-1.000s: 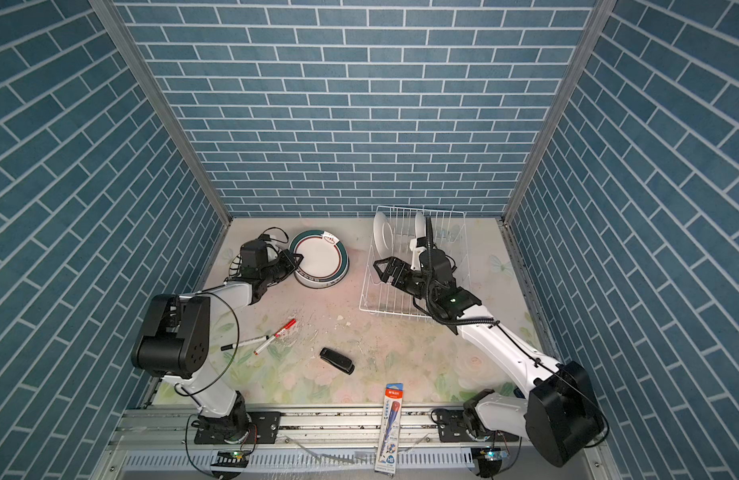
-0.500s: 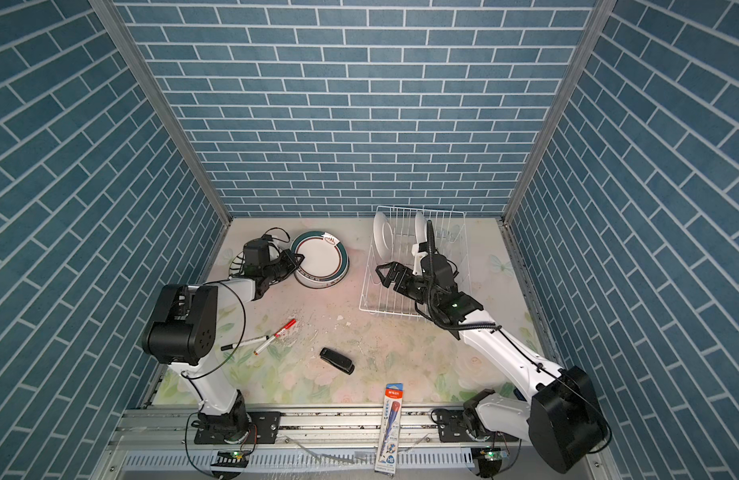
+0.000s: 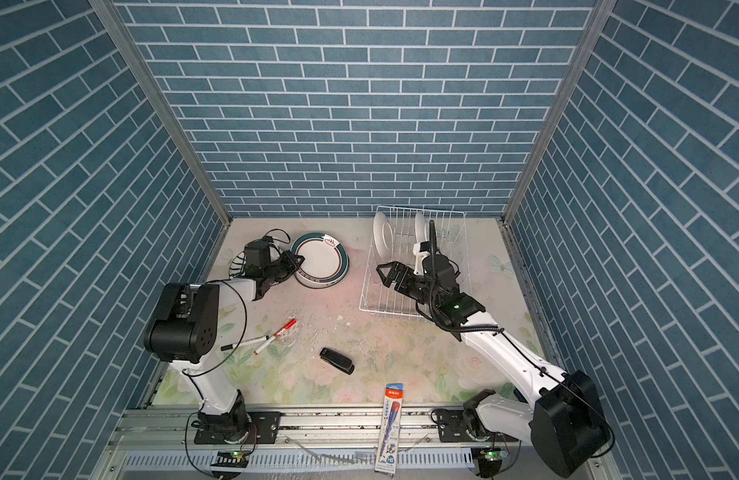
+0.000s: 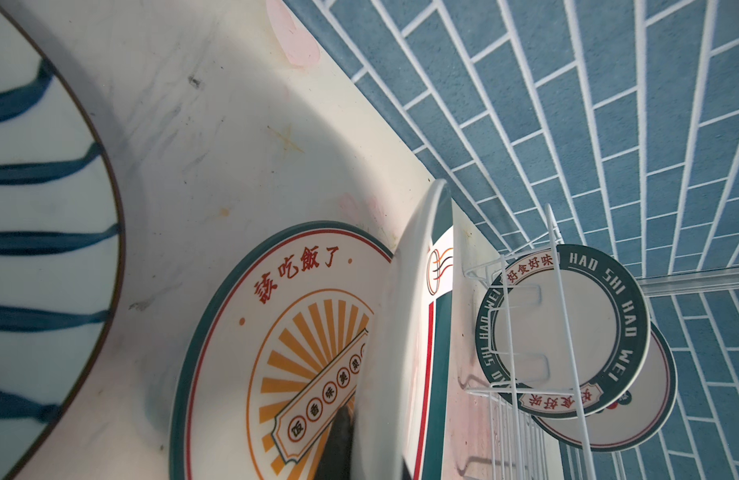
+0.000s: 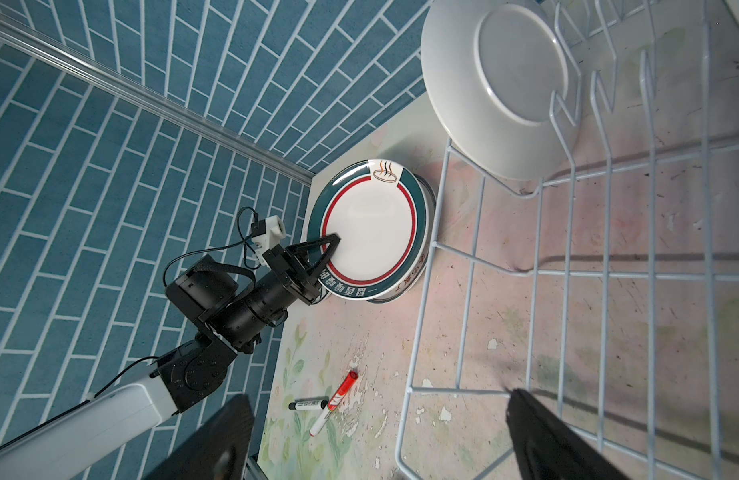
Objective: Unload the plates from the dish rack
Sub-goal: 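Lower the green-rimmed plate onto the table beside the striped plate with the left gripper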
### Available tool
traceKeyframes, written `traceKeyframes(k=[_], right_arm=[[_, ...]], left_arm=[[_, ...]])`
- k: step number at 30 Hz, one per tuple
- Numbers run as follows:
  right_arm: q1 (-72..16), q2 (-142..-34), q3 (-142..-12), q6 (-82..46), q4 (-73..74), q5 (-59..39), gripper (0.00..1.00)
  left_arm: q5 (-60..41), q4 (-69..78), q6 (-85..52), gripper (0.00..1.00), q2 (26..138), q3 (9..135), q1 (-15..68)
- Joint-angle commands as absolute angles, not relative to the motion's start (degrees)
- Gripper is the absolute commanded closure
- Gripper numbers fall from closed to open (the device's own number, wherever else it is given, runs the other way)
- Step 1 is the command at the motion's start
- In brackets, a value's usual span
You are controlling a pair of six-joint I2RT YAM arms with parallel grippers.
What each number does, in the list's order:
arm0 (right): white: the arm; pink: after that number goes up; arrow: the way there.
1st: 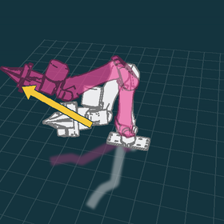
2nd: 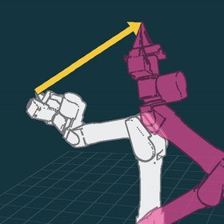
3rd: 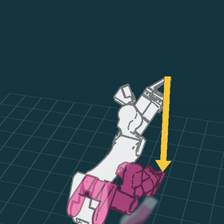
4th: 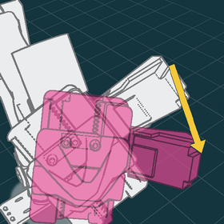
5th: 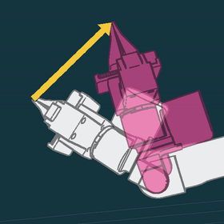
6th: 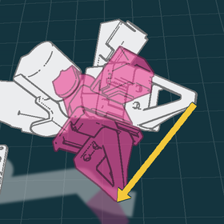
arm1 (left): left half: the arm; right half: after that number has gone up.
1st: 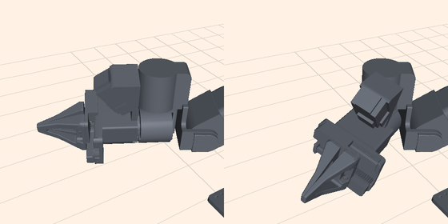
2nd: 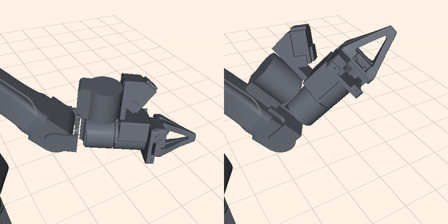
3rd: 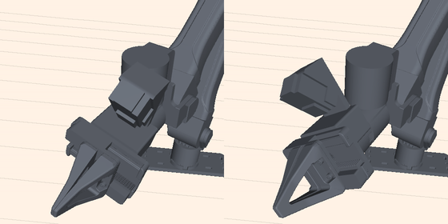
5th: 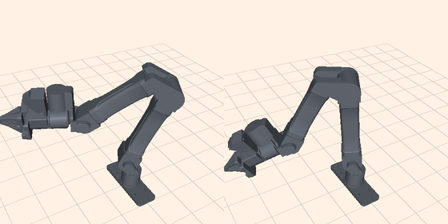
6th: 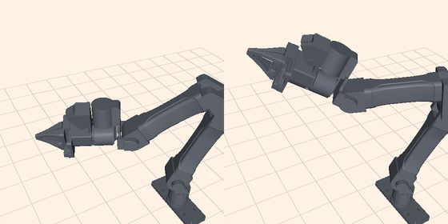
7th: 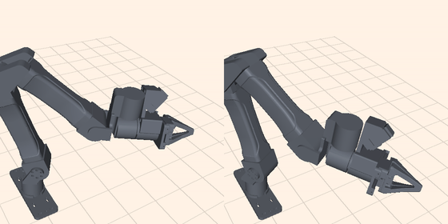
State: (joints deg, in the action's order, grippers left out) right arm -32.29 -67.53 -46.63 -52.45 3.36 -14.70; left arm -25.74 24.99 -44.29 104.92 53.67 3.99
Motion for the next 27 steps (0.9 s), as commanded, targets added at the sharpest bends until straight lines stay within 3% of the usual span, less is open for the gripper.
traceKeyframes(k=[1,11,27], right_arm=[[-32.1,-66.6,-45.1,-51.7,3.5,-13.5,0.04],[-32.1,-66.6,-45.0,-51.6,3.7,-13.5,0.04],[-32.2,-66.8,-44.8,-51.6,4.0,-13.5,0.04]], left_arm=[[-26.3,26.9,-43.9,0.96,105.9,55.2,3.6],[-26.5,26.1,-44.0,0.95,106.8,55.6,3.6],[-25.1,22.2,-42.2,0.78,105.4,56.0,3.5]])
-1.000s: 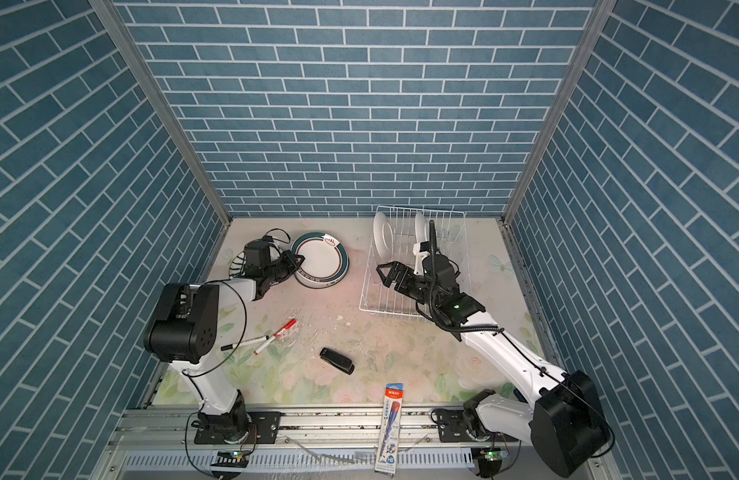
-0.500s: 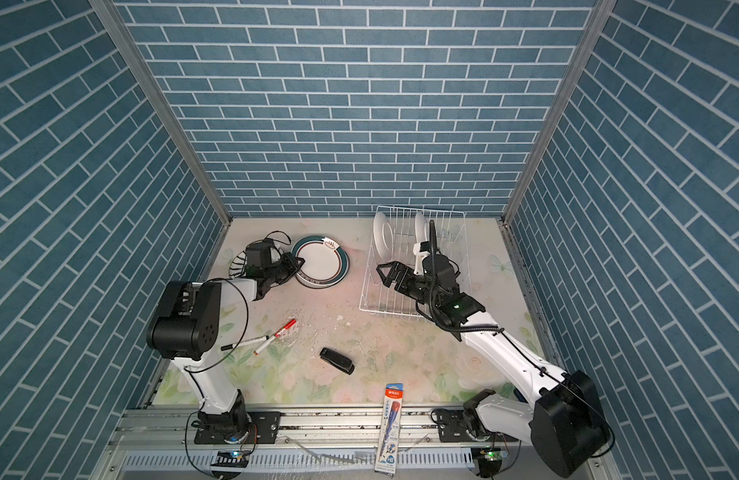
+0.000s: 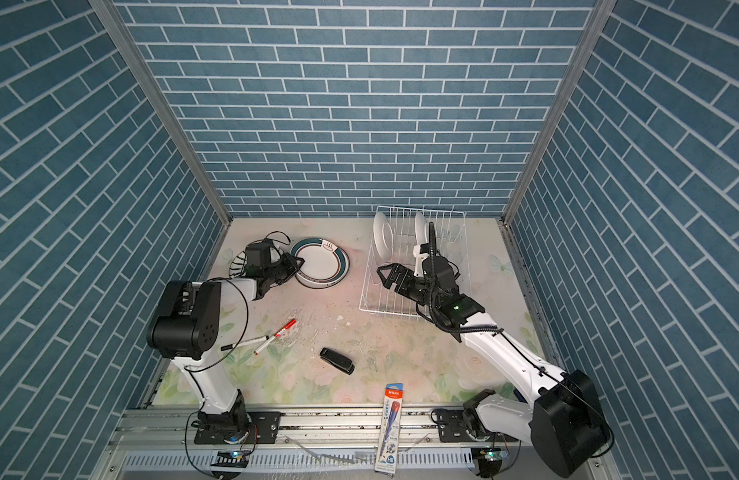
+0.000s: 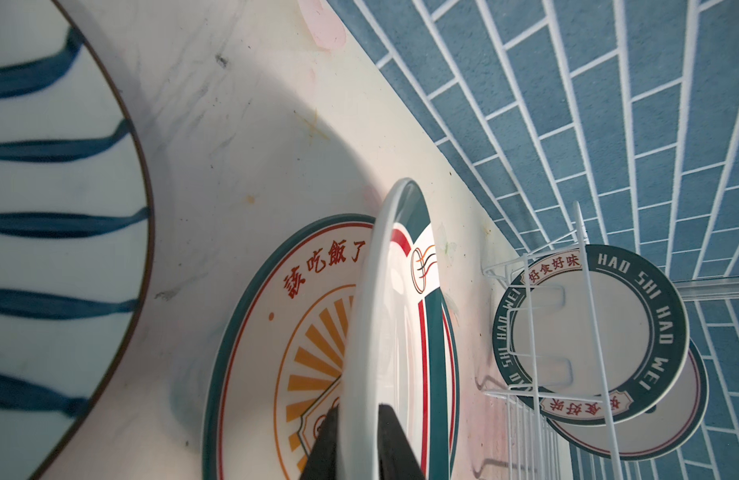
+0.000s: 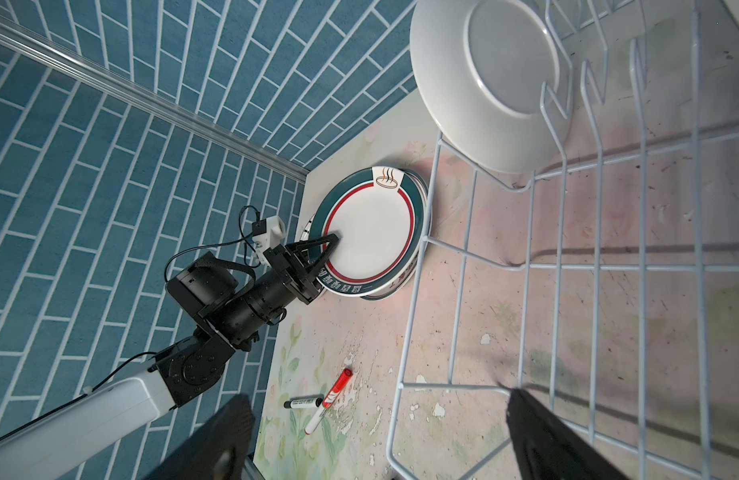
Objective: Unload the plates from the dish rack
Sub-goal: 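Lower the green-rimmed plate onto the table beside the striped plate with the left gripper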
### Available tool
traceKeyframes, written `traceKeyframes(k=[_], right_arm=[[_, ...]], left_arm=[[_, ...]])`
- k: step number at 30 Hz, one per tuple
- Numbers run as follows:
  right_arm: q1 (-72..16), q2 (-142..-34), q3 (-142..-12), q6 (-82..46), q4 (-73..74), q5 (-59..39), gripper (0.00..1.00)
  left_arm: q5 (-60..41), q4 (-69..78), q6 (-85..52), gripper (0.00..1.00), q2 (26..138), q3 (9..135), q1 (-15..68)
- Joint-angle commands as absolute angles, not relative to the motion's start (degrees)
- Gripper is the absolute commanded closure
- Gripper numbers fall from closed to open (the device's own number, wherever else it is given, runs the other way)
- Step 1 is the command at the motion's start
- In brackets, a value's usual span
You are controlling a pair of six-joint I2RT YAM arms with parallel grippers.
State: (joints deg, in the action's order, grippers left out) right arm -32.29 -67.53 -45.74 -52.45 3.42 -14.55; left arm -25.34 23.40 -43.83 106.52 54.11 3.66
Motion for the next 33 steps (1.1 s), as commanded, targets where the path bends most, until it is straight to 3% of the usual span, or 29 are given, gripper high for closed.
traceKeyframes(k=[1,18,24,33], right_arm=[[-32.1,-66.8,-44.9,-51.6,4.0,-13.5,0.04],[-32.1,-67.4,-45.5,-51.5,4.2,-14.1,0.04],[-32.2,-66.1,-45.4,-50.6,3.7,-13.0,0.04],[-32.1,-65.7,-45.7,-49.8,2.7,-12.4,0.04]], left_arm=[[-25.0,21.5,-41.8,0.76,105.1,56.2,3.4],[-22.4,9.3,-37.6,0.58,103.3,59.3,3.4],[-21.5,5.8,-36.3,0.44,103.1,60.8,3.4],[-19.9,1.3,-34.7,0.38,103.4,62.4,3.4]])
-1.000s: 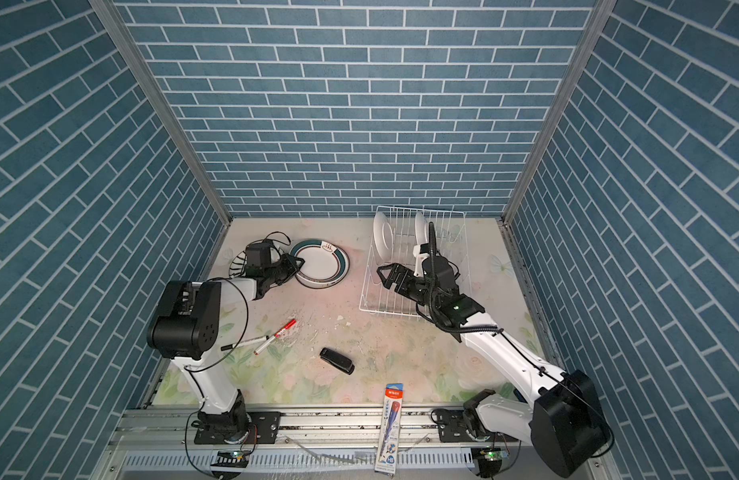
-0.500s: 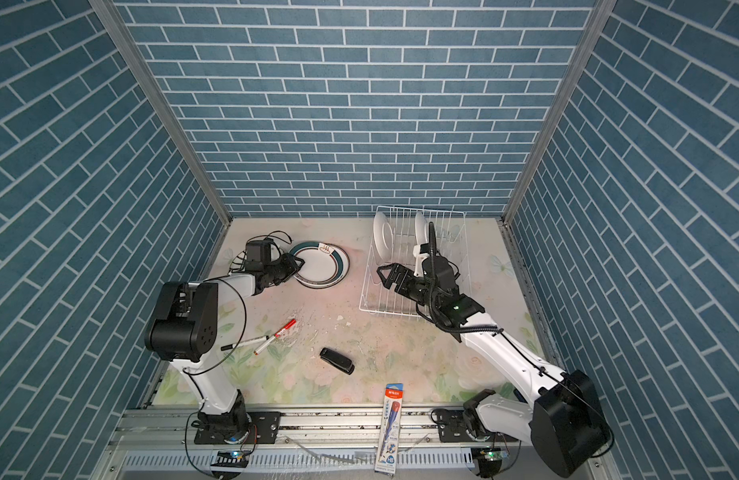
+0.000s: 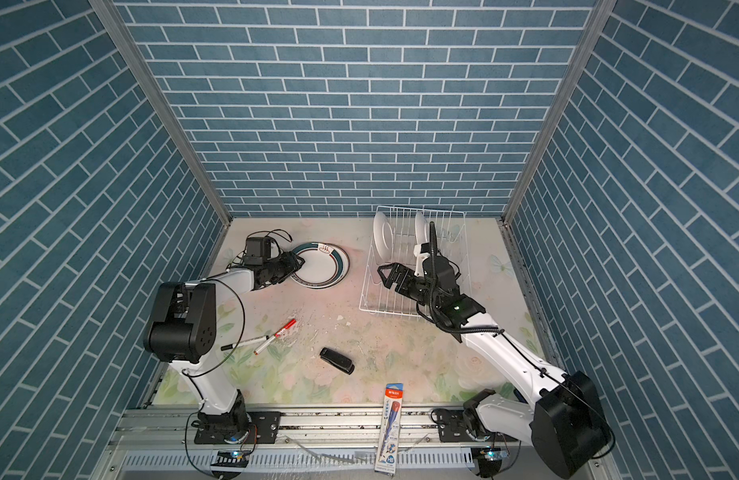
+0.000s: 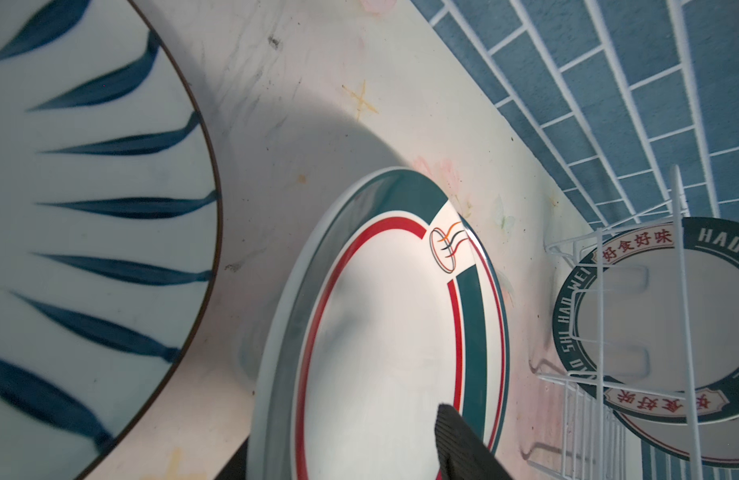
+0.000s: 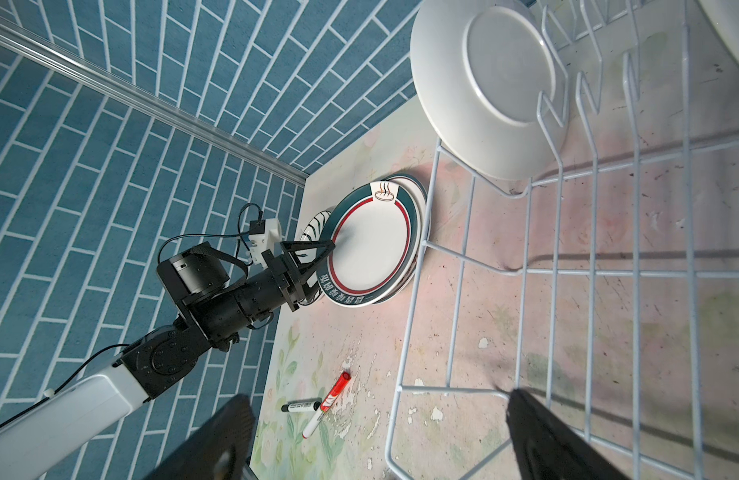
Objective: Unload the plates from the dish rack
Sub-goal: 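Lower the green-rimmed plate onto the table beside the striped plate with the left gripper, then open the left gripper to release the plate on the table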
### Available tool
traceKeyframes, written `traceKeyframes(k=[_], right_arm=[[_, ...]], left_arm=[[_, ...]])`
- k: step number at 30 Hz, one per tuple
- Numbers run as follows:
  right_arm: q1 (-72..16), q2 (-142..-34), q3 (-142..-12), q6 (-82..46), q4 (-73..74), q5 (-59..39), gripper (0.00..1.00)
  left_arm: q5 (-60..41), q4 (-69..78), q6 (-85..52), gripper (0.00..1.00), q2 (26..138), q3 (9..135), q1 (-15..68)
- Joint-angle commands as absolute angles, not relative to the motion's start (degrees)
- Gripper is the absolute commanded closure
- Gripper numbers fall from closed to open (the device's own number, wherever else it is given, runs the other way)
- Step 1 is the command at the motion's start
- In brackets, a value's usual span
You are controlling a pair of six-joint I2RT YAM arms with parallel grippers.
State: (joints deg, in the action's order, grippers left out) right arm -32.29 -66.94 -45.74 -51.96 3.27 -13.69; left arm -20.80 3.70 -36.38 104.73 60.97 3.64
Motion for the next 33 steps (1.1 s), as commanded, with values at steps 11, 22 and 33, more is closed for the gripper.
traceKeyframes(k=[11,22,33], right_arm=[[-32.1,-65.9,-45.7,-49.7,2.5,-12.9,0.04],[-32.0,-66.6,-46.6,-49.1,1.8,-13.6,0.04],[-32.0,-67.1,-47.1,-48.9,1.5,-14.3,0.04]], left_arm=[[-19.6,-2.6,-34.6,0.33,104.5,64.7,3.4],[-18.8,-6.8,-32.7,0.29,106.0,66.9,3.5],[-19.5,-9.0,-32.3,0.25,108.5,69.3,3.9]])
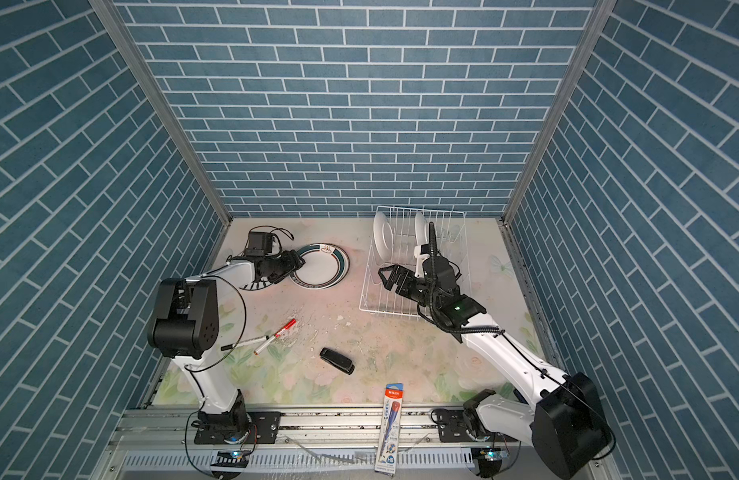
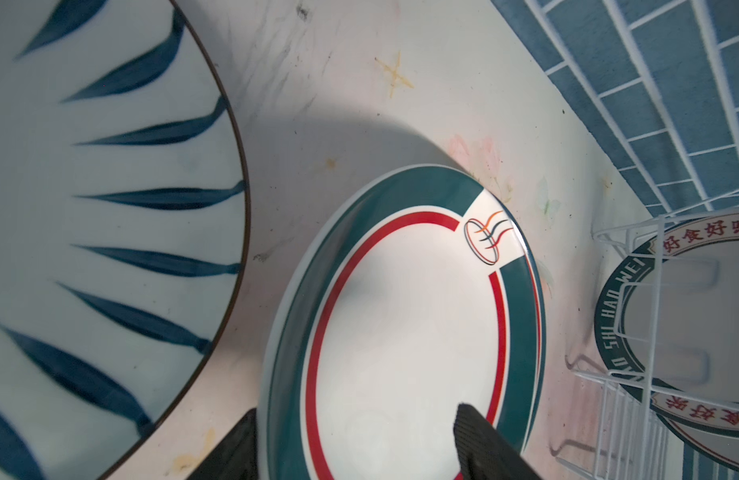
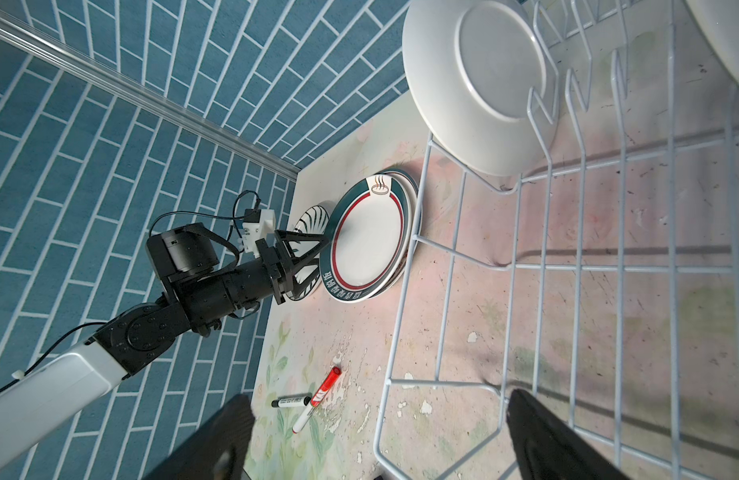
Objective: Unload the plates from the dish rack
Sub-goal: 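Open the left gripper to release the plate on the table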
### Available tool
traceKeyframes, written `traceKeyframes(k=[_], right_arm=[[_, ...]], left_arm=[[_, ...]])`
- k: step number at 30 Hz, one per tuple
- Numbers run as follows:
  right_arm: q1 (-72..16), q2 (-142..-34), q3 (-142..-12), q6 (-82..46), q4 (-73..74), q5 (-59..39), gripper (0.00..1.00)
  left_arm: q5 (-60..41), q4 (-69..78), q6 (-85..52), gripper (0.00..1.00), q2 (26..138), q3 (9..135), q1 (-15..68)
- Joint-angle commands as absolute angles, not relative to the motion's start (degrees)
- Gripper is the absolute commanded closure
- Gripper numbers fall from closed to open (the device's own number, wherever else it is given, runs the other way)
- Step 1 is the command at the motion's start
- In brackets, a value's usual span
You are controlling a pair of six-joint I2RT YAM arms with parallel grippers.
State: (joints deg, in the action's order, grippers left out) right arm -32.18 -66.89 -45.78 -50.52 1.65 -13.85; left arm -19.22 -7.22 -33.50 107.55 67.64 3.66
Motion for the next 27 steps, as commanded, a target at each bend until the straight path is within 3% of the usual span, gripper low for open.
traceKeyframes(k=[1,15,27], right_arm=[[-31.9,-67.1,-47.1,-48.9,1.4,-14.3,0.04],[-32.0,-67.3,-47.0,-48.8,1.4,-14.3,0.04],[-31.9,-67.5,-49.2,-46.2,-3.6,-8.2,0.03]], left_arm=[[-19.4,-9.0,-32.3,0.25,108.6,69.3,3.9],[-21.7,-7.3,-32.9,0.23,108.6,69.4,4.6],[-22.8,-1.5,-33.5,0.23,100.3,62.5,4.7]])
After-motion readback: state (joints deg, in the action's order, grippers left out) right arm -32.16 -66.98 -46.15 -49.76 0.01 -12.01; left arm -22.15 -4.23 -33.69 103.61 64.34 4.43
